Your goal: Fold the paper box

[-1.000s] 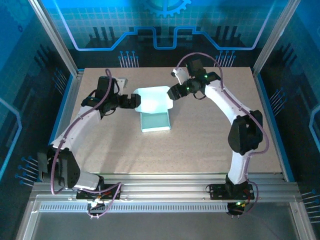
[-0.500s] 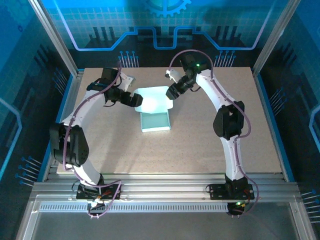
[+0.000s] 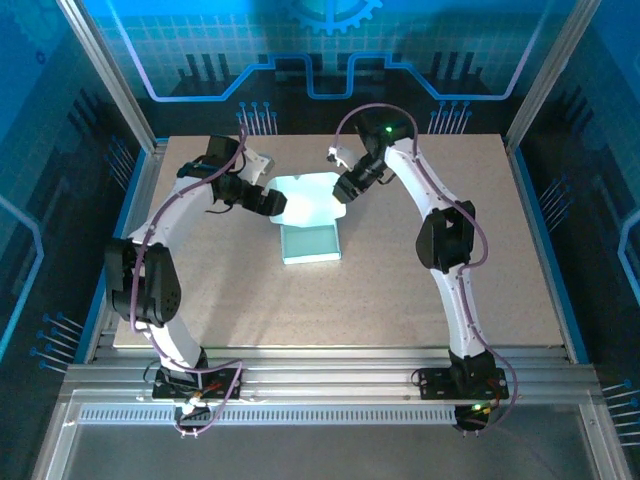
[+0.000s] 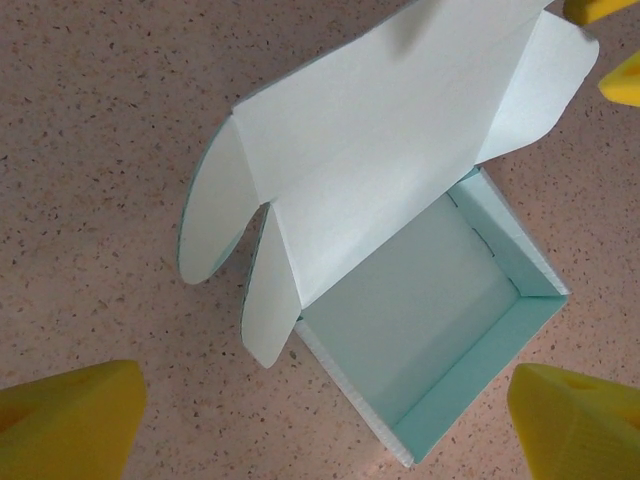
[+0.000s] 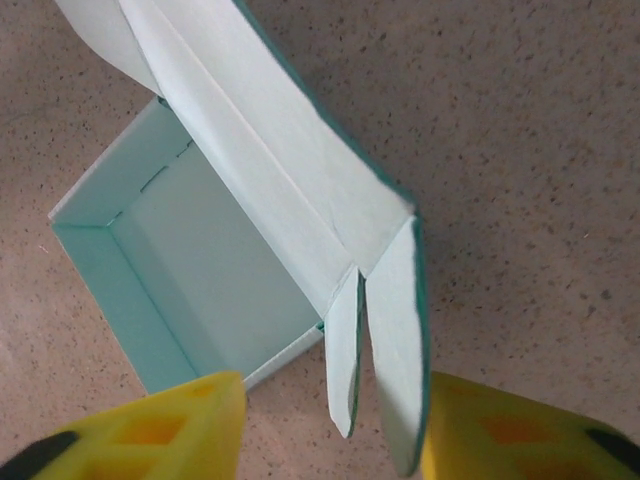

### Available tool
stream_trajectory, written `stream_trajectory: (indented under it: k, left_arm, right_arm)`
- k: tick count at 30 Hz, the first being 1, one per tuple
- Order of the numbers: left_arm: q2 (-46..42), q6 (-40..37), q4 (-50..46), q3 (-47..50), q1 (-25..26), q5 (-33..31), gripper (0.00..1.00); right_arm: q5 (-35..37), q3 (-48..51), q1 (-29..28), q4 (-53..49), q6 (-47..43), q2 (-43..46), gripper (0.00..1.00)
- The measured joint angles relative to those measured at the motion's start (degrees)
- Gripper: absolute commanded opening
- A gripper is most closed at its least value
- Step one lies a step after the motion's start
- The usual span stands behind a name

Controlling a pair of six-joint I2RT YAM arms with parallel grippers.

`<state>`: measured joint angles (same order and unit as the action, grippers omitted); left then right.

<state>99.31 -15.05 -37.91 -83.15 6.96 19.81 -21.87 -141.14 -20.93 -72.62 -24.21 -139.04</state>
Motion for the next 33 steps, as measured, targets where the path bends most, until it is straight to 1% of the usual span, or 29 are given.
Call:
stream_trajectory:
  k: [3, 7, 13, 16, 18, 27, 30, 33]
  left_arm:
    - [0.1, 0.0, 0.0, 0.0, 0.0, 0.4, 0.94]
    - [0.1, 0.0, 0.0, 0.0, 0.0, 0.9, 0.93]
    - [0.1, 0.0, 0.0, 0.0, 0.0, 1.1, 0.93]
    - [0.1, 0.0, 0.0, 0.0, 0.0, 1.1, 0.93]
    - [0.1, 0.0, 0.0, 0.0, 0.0, 1.1, 0.93]
    - [0.1, 0.0, 0.0, 0.0, 0.0, 1.1, 0.93]
    - [0.1, 0.0, 0.0, 0.0, 0.0, 1.1, 0.93]
    - [0.1, 0.0, 0.1, 0.0, 0.0, 1.1, 0.94]
  right_arm:
    - [0.2, 0.0, 0.0, -0.6, 0.1, -0.2, 0.37]
    - [0.2, -0.4, 0.0, -0.9, -0.2, -0.2, 0.25]
    - [0.4, -1.4, 0.0, -1.1, -0.3, -0.2, 0.16]
    - [0.5, -1.9, 0.0, -1.1, -0.3, -0.3, 0.17]
    - [0.8, -1.9, 0.0, -1.1, -0.2, -0.3, 0.21]
    - [1.9, -4.0, -0.1, -1.0, -0.3, -2.1, 0.25]
    - [1.9, -5.1, -0.2, -0.9, -0.3, -3.0, 0.20]
    - [1.9, -5.8, -0.4, -0.9, -0.5, -3.8, 0.11]
